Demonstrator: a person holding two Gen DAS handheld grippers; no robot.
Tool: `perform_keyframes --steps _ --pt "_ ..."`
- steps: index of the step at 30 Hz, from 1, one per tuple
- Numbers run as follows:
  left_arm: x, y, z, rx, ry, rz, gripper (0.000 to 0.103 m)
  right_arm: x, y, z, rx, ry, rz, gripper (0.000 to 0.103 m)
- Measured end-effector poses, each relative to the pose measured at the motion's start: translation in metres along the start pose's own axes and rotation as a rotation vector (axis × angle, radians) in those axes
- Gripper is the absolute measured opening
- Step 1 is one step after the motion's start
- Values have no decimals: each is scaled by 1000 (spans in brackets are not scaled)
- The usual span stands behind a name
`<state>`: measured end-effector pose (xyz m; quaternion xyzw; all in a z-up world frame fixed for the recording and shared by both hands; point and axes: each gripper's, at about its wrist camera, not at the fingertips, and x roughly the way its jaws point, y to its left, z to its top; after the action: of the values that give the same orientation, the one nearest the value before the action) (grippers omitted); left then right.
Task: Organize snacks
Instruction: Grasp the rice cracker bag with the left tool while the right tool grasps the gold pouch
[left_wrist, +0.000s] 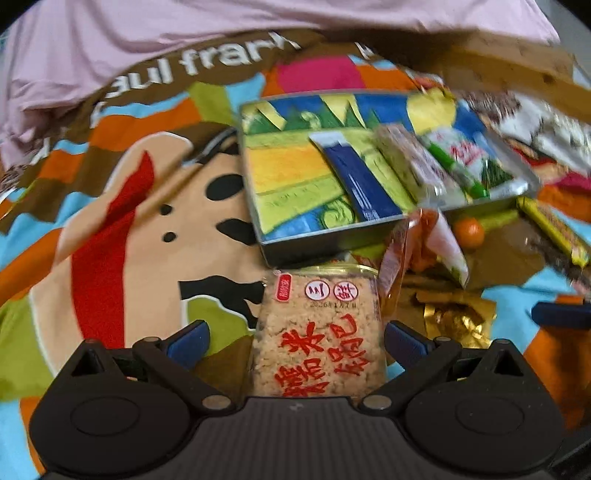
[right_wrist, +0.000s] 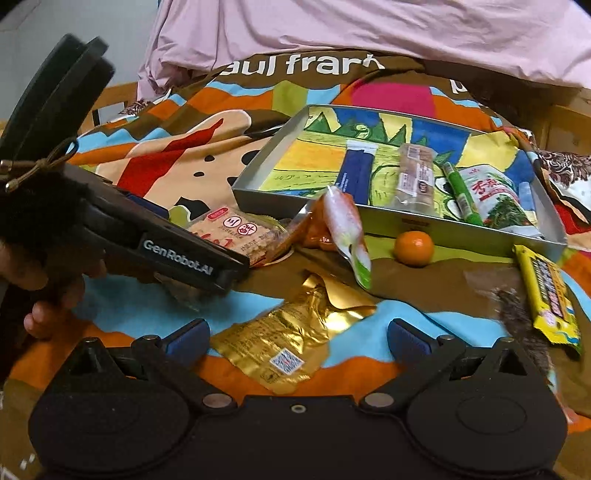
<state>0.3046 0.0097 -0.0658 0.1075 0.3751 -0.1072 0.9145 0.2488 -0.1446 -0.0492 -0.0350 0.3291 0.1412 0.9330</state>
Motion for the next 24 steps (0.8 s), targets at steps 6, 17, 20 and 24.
perform_keyframes --steps 6,17,20,24 --pt "11 2 1 4 20 -27 97 8 -2 1 27 11 -4 93" --pt "-3 -3 0 -40 36 -40 78 -3 -8 2 34 51 44 58" --pt "-13 -8 1 -43 50 -24 76 -13 -11 3 33 77 72 57" --pt "-27 -15 -8 -77 94 -43 76 -37 -9 -2 -33 119 88 57"
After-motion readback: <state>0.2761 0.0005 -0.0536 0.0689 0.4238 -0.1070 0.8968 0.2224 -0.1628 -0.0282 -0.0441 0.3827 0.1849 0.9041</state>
